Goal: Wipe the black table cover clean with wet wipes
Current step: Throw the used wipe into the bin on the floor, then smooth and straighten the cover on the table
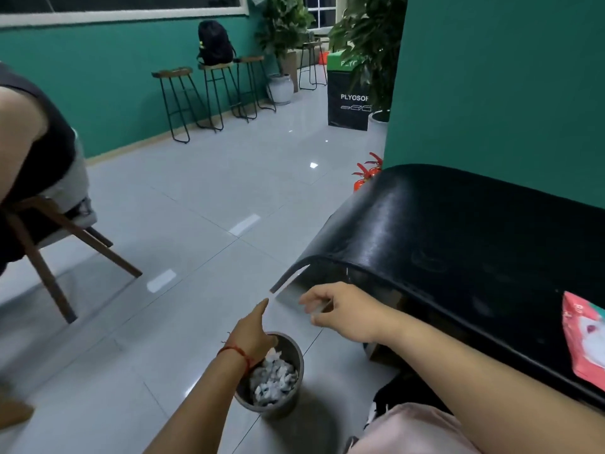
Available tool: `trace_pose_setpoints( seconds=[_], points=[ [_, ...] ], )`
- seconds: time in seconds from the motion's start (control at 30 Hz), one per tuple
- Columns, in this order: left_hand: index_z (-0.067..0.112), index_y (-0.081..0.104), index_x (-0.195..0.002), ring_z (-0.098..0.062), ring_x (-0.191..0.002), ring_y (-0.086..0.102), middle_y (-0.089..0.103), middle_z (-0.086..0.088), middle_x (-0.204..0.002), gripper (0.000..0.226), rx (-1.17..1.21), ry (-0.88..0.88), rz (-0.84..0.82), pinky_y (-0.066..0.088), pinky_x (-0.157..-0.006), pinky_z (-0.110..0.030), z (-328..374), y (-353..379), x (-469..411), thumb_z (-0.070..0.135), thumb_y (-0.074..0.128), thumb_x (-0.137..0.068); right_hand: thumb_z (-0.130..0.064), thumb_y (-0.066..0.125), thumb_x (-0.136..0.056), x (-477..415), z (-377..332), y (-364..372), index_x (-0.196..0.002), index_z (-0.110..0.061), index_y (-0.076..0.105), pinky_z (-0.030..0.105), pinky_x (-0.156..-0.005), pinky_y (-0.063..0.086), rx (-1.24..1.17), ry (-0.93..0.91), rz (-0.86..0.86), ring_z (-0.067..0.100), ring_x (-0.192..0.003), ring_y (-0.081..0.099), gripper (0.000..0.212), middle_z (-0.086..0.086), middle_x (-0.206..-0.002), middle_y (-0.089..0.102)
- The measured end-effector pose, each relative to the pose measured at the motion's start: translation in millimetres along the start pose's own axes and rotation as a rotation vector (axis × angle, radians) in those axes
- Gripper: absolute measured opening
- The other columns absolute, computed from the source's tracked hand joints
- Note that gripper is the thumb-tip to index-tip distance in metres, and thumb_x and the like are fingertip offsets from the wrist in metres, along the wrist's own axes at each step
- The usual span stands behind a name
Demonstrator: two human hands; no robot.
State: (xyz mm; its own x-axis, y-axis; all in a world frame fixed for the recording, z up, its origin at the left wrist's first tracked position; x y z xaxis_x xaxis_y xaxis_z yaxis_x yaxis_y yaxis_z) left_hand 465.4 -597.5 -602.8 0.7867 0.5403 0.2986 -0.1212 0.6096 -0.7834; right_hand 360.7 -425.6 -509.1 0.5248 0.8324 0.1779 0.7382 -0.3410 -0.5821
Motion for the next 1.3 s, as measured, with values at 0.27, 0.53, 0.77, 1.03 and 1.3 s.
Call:
trace_pose_setpoints(
  seconds=[0.27,0.53,0.77,1.03,1.3],
  points=[
    [0.034,0.033,-0.162,-0.028,-0.129,0.062,0.051,-0.003,-0.156,0.078,0.171,0.174,0.043,0.050,-0.106,-0.037,61,-6,-1,0.022,0.074,-0.096,-0.024,0.079,-0.093,29,19,-67,-0.121,-0.039,0.075,0.015,-0.079,0.052,-0.012,0.079,0.194,-0.009,-0.088,0.067,0.032,-0.019,-0.105,0.074],
    [0.035,0.039,-0.159,-0.016,-0.140,0.054,0.049,0.007,-0.158,0.075,0.338,0.513,-0.138,0.047,-0.114,-0.035,220,53,11,0.014,0.074,-0.097,-0.030,0.078,-0.094,140,71,-173,-0.137,-0.039,0.066,0.033,-0.107,0.050,0.065,0.257,0.610,0.005,-0.124,0.055,0.046,-0.017,-0.132,0.063],
    [0.032,0.038,-0.160,-0.015,-0.142,0.052,0.052,0.008,-0.155,0.071,0.197,0.750,-0.311,0.045,-0.117,-0.035,356,142,54,0.016,0.071,-0.099,-0.048,0.068,-0.095,290,176,-232,-0.162,-0.034,0.029,0.050,-0.119,0.037,0.388,0.765,0.914,0.027,-0.153,0.027,0.078,-0.004,-0.168,0.029],
    [0.012,0.044,-0.156,-0.022,-0.144,0.049,0.047,-0.008,-0.160,0.062,0.063,0.647,-0.538,0.037,-0.121,-0.036,451,250,76,0.028,0.062,-0.099,-0.067,0.056,-0.091,331,239,-208,-0.166,-0.034,0.017,0.052,-0.118,0.033,0.217,0.815,0.782,0.027,-0.154,0.025,0.092,-0.011,-0.170,0.027],
    [0.026,0.053,-0.084,-0.023,-0.104,0.070,0.074,-0.012,-0.107,0.027,0.577,0.227,-0.688,0.057,-0.100,-0.051,464,279,95,0.006,0.054,-0.103,-0.069,0.061,-0.091,326,252,-187,-0.168,-0.038,0.014,0.050,-0.130,0.016,0.357,0.673,0.676,0.027,-0.161,0.006,0.095,-0.016,-0.175,0.010]
  ],
)
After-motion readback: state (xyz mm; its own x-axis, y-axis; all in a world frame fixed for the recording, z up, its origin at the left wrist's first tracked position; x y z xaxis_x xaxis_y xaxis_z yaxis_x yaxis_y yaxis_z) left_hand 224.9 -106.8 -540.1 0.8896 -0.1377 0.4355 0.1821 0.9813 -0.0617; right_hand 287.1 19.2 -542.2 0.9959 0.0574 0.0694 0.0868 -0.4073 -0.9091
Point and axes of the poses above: each hand's wrist, its own x-axis away from the middle knuckle, its own y-axis out of the palm, z = x × y, the point moved 10 cm from there along -x, towards the middle knuckle
